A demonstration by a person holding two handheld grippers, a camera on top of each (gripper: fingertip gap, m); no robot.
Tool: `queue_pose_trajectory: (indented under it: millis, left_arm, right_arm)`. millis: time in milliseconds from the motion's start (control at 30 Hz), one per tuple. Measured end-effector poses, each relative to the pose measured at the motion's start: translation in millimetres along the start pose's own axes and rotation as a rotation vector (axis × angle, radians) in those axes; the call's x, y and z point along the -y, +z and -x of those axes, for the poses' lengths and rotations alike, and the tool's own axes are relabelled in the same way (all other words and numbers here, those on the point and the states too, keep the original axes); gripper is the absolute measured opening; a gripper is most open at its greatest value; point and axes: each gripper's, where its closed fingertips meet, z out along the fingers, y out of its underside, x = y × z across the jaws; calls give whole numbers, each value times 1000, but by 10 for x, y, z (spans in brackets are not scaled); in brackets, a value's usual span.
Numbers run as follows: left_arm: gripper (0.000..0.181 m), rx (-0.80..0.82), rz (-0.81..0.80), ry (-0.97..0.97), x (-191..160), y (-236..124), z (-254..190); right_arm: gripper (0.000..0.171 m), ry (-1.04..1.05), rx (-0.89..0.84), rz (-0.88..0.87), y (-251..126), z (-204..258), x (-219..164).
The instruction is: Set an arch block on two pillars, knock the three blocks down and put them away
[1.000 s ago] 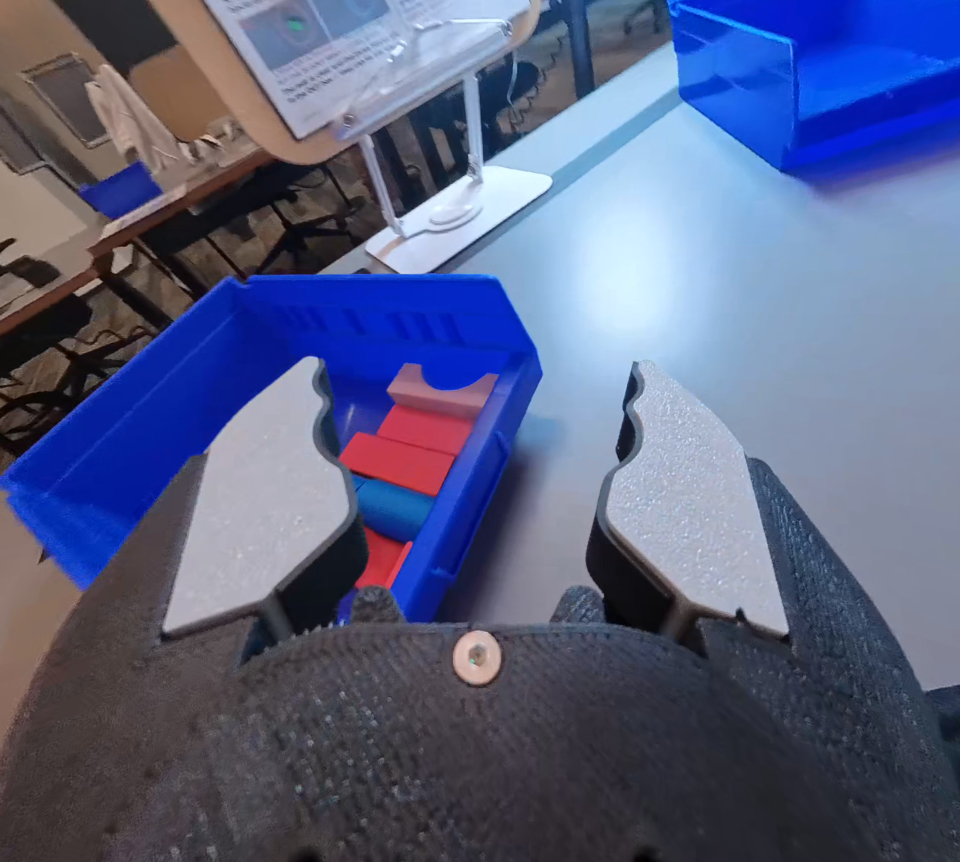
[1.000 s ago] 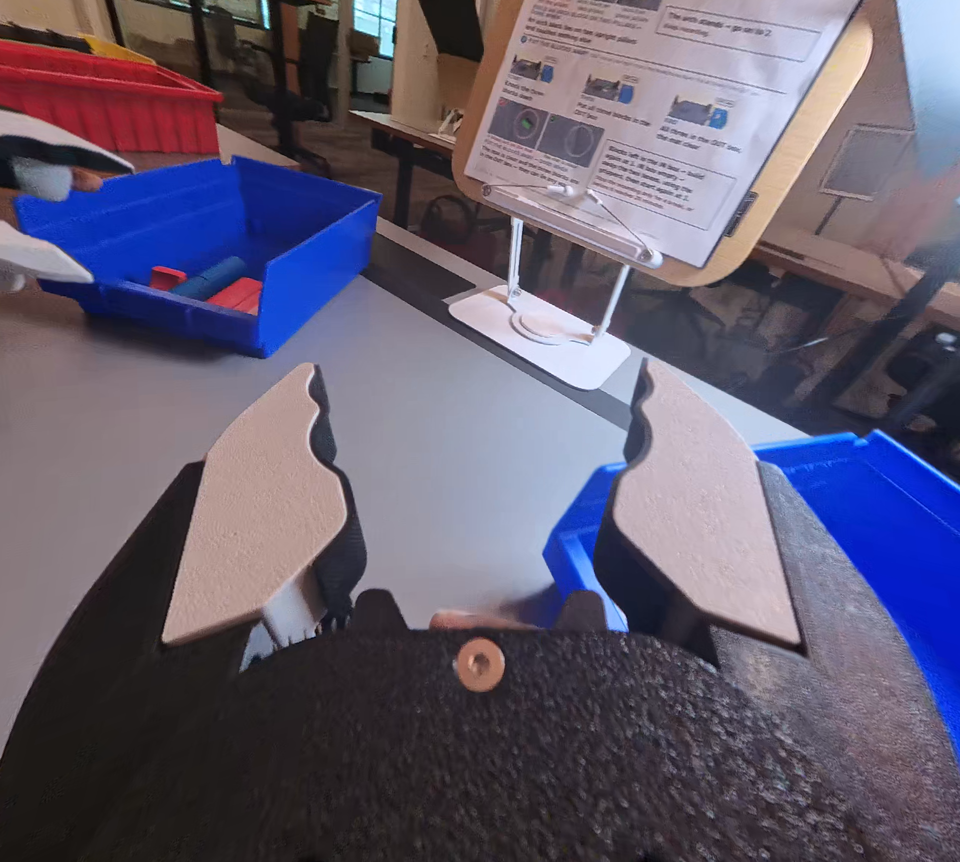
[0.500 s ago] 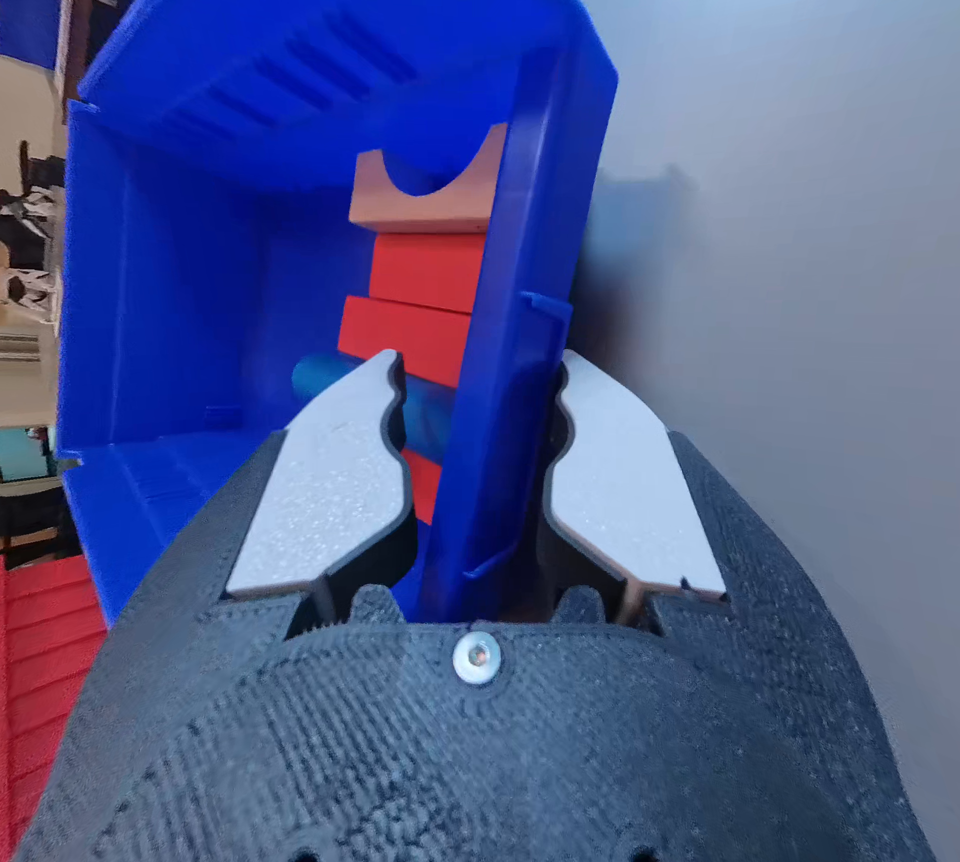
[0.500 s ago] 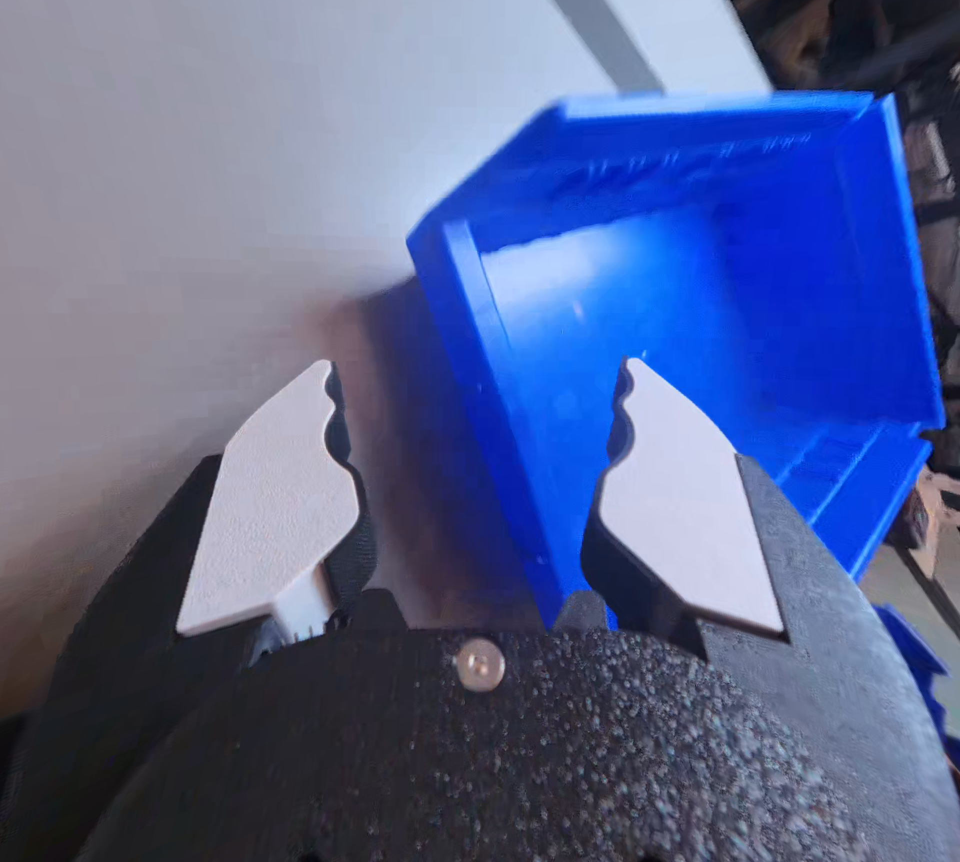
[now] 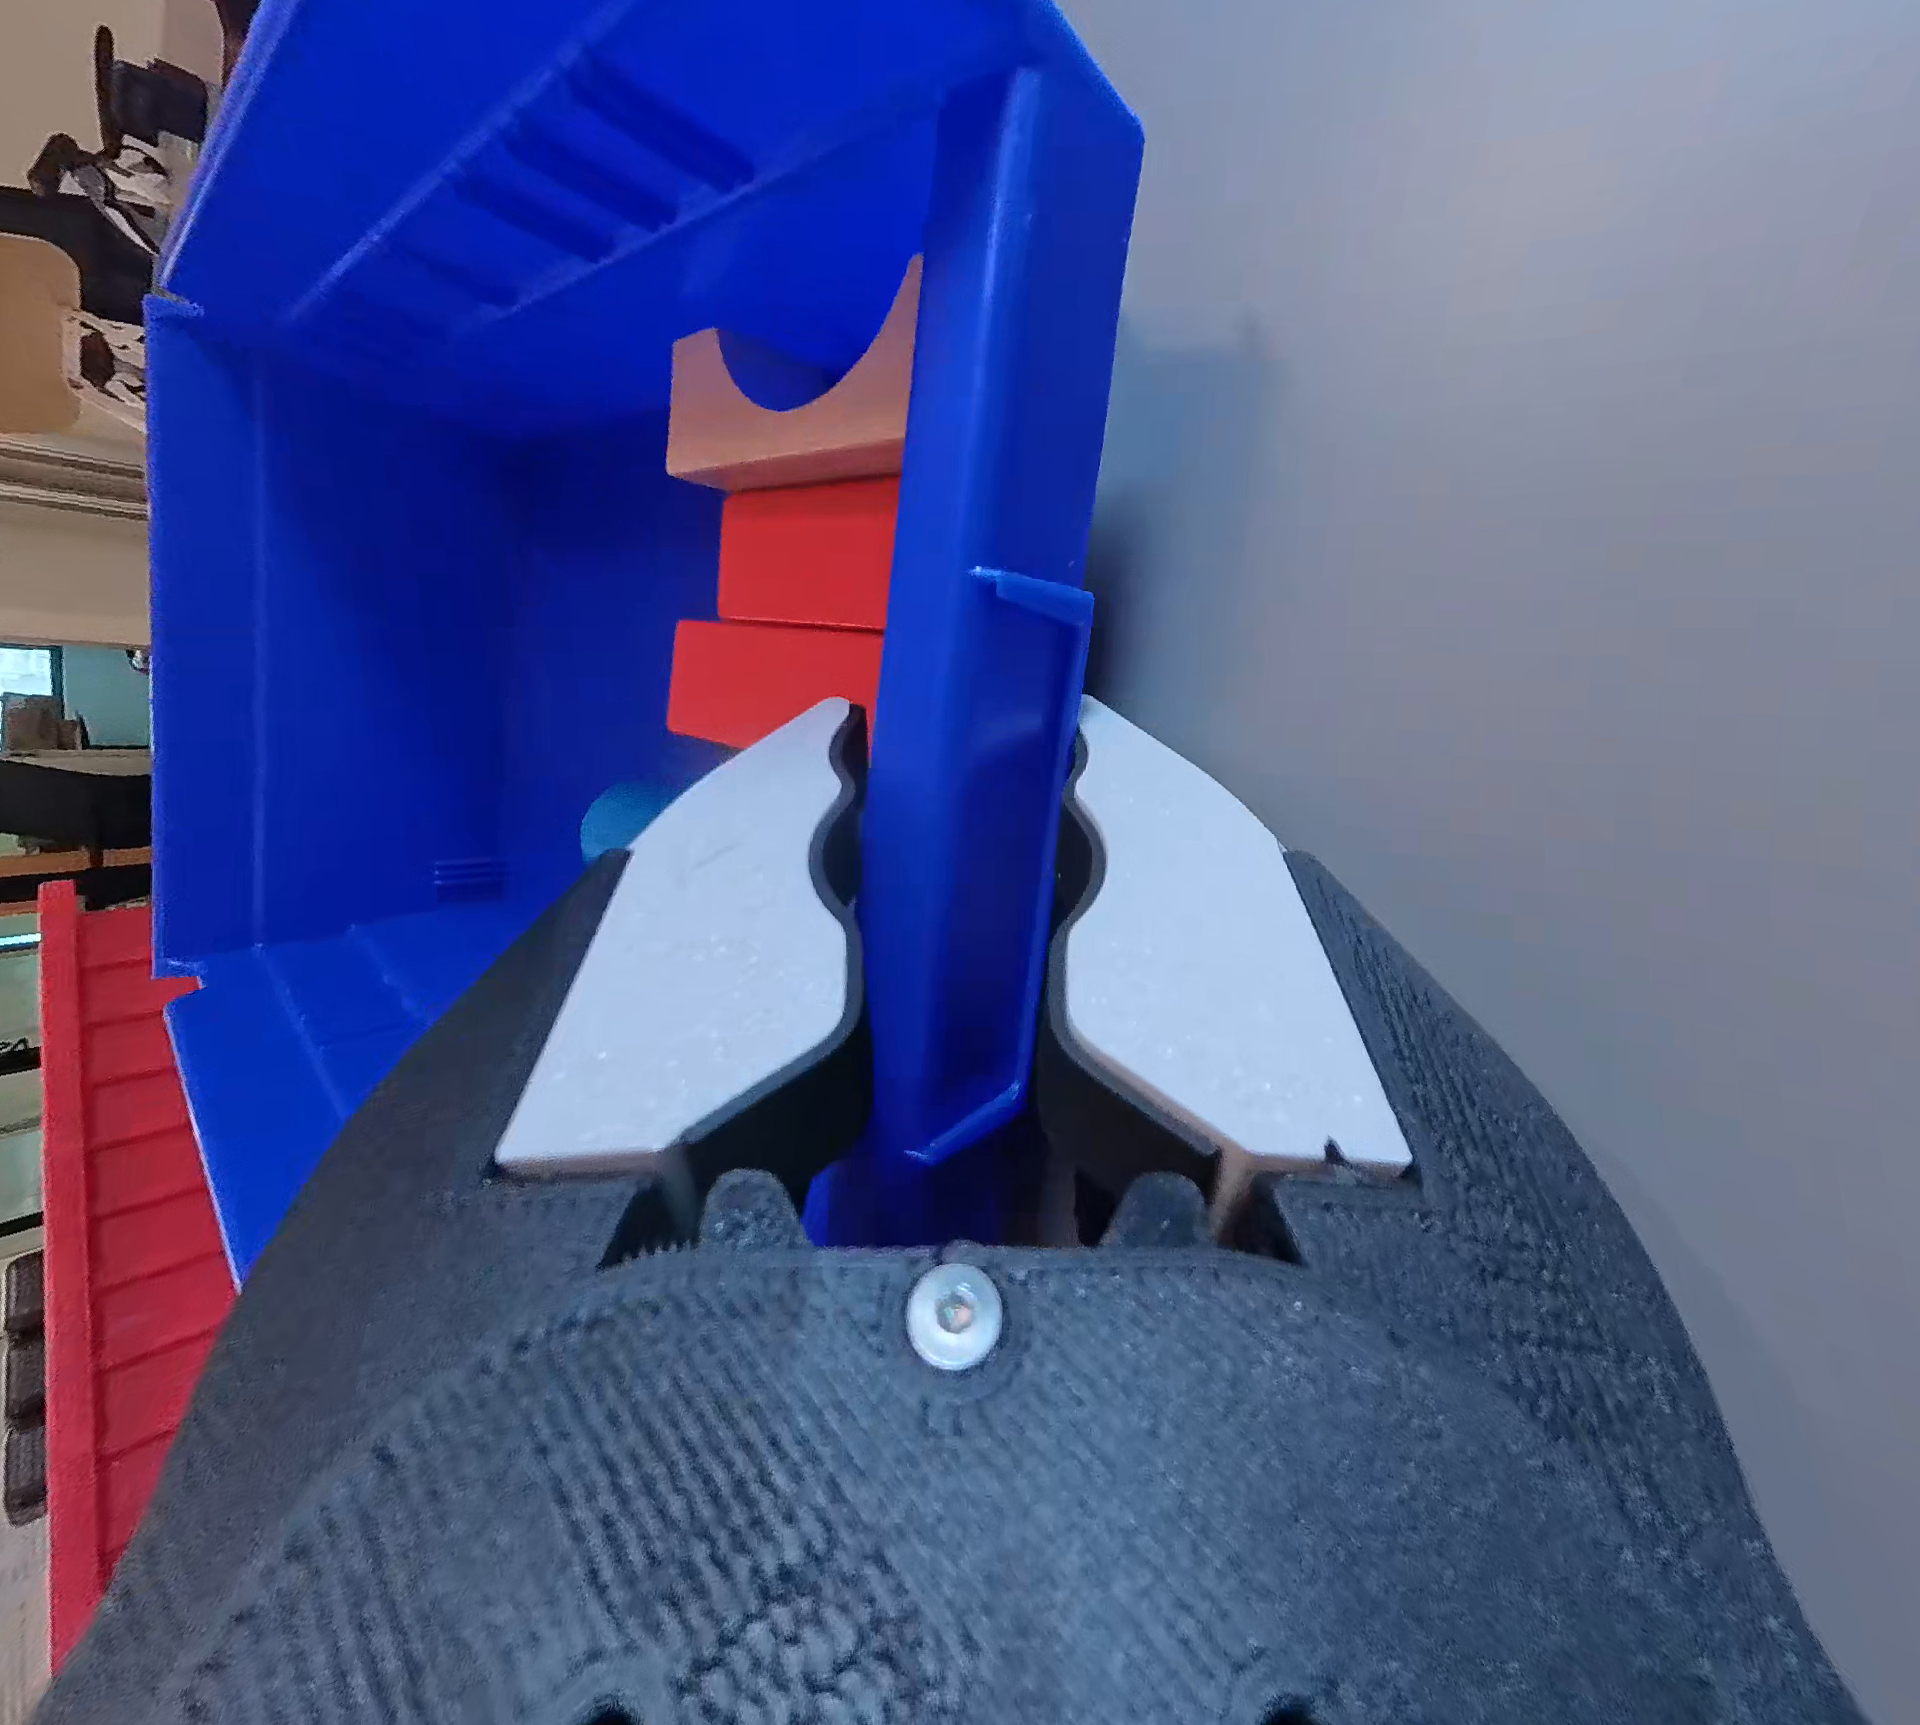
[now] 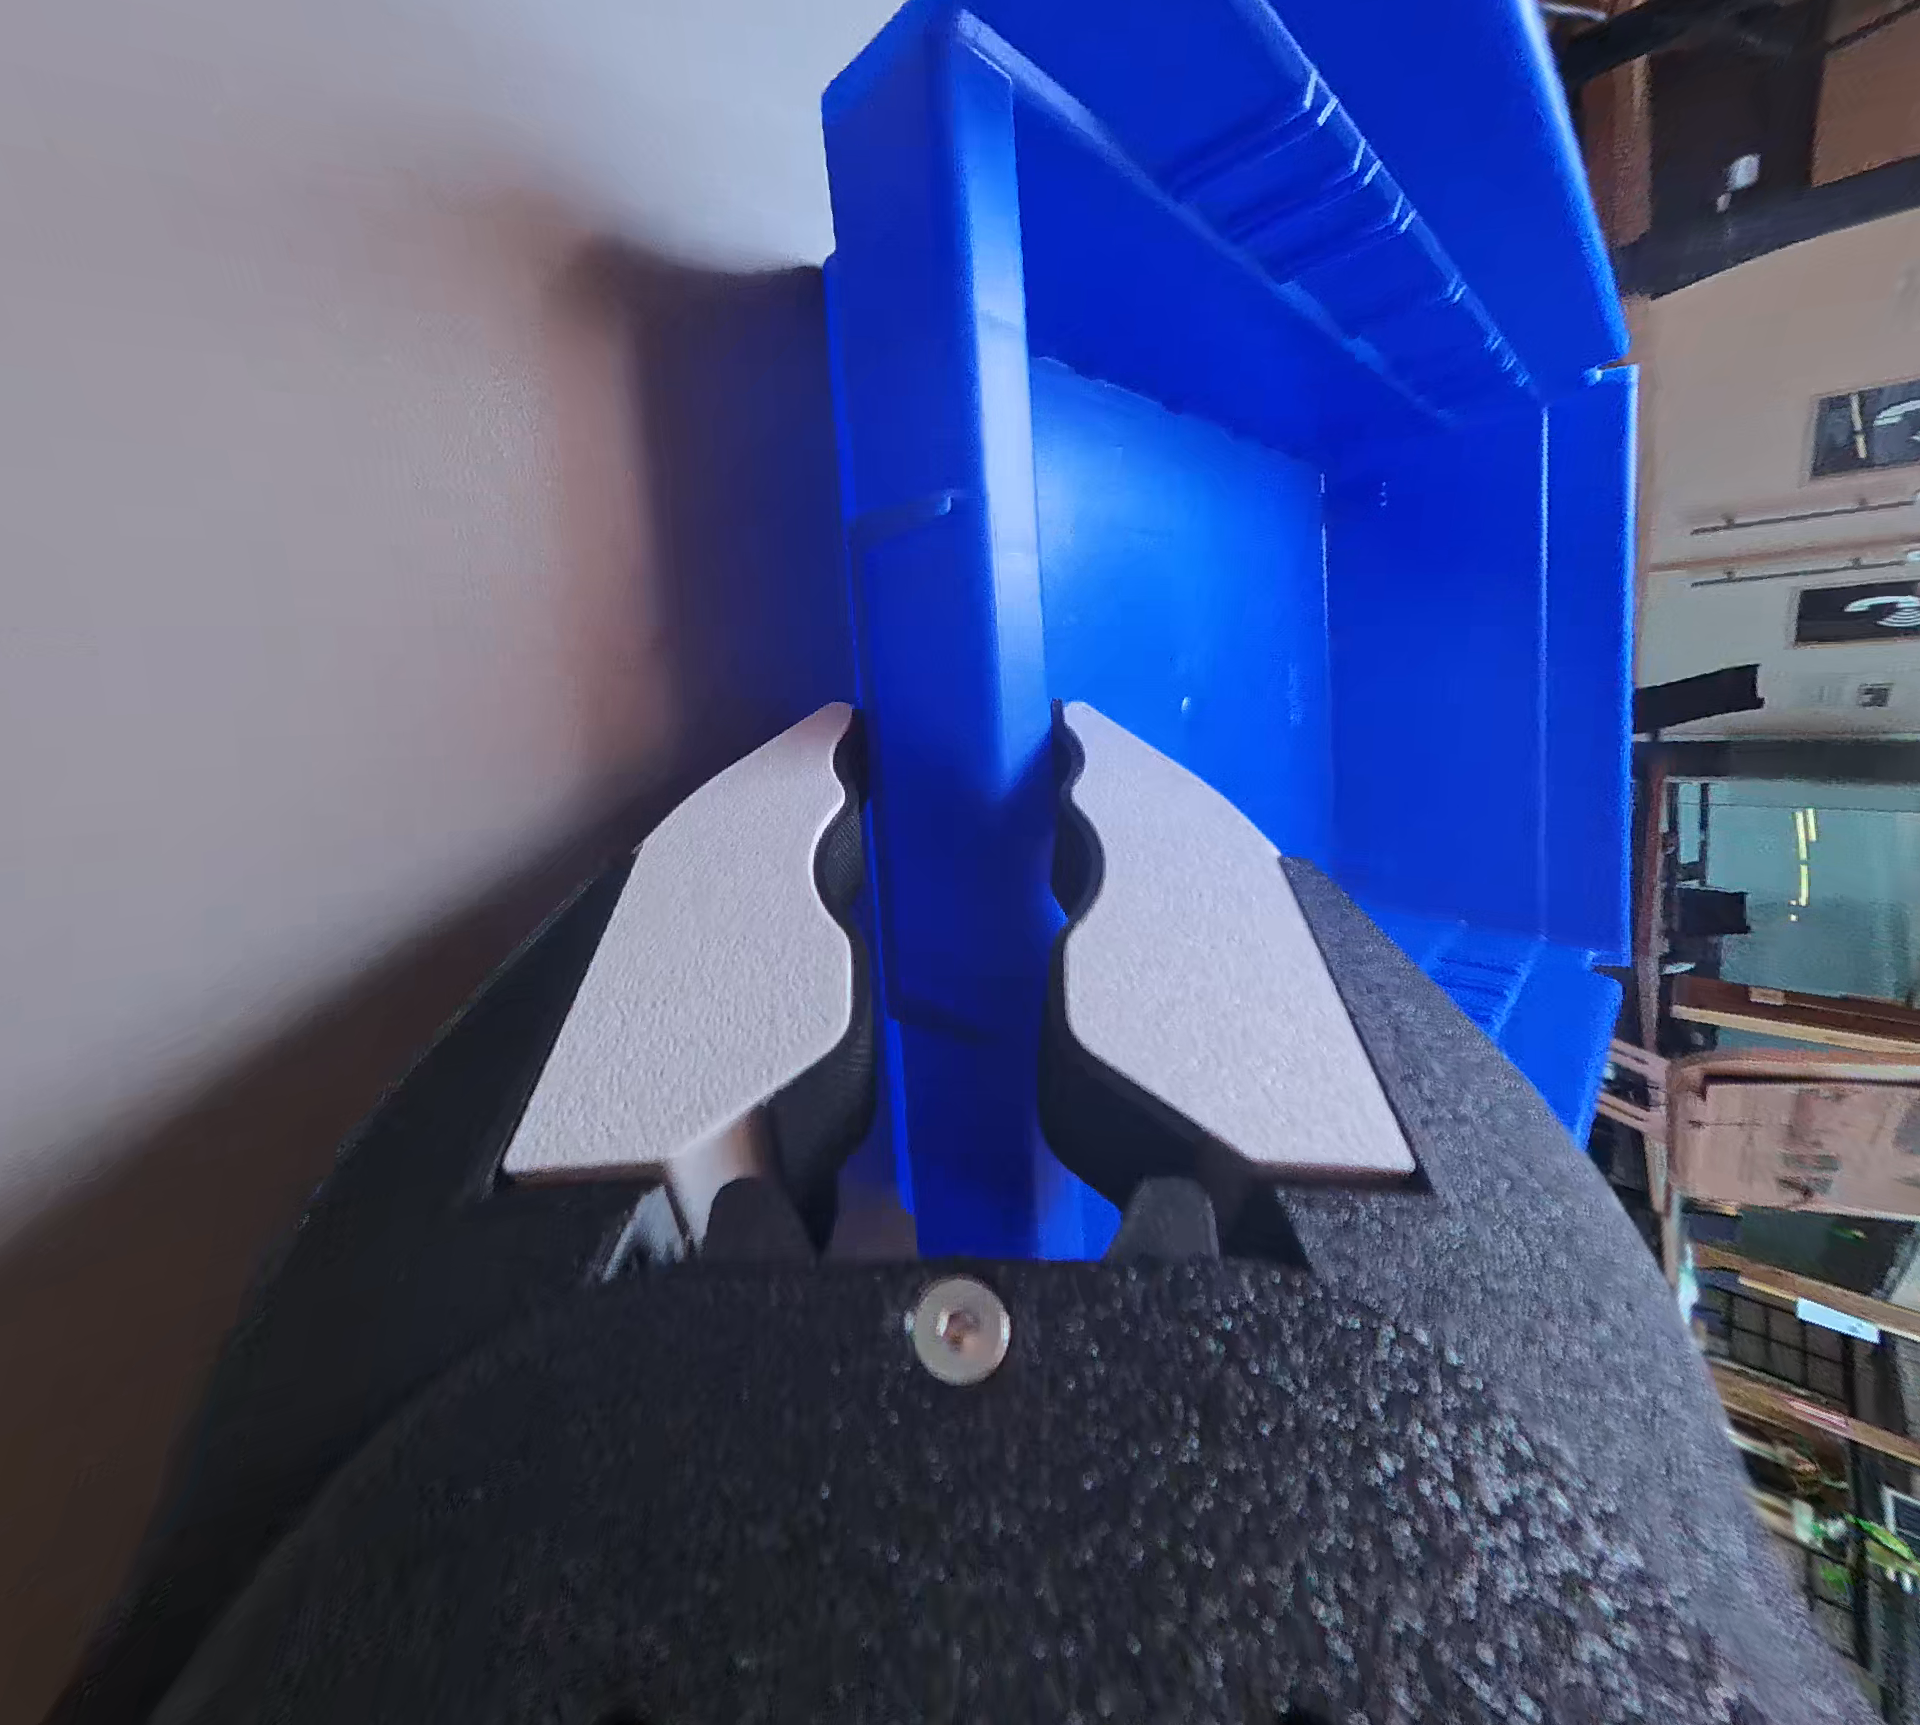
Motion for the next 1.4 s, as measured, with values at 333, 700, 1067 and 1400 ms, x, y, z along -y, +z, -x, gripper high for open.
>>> queue_pose_trajectory:
  millis: [333, 700, 1067, 1400]
  left_arm:
    - [39, 50, -136, 111, -258, 207, 402]
    - [35, 20, -282, 225, -416, 186, 520]
    - [54, -154, -604, -332, 5, -270, 689]
    - [33, -328, -181, -699, 264, 368, 1073]
  right_arm:
    - [34, -52, -117, -39, 114, -36, 172]
    - [35, -53, -120, -70, 87, -28, 205]
    - [65, 389, 16, -508, -444, -186, 747]
    - [54, 380, 66, -595, -527, -47, 846]
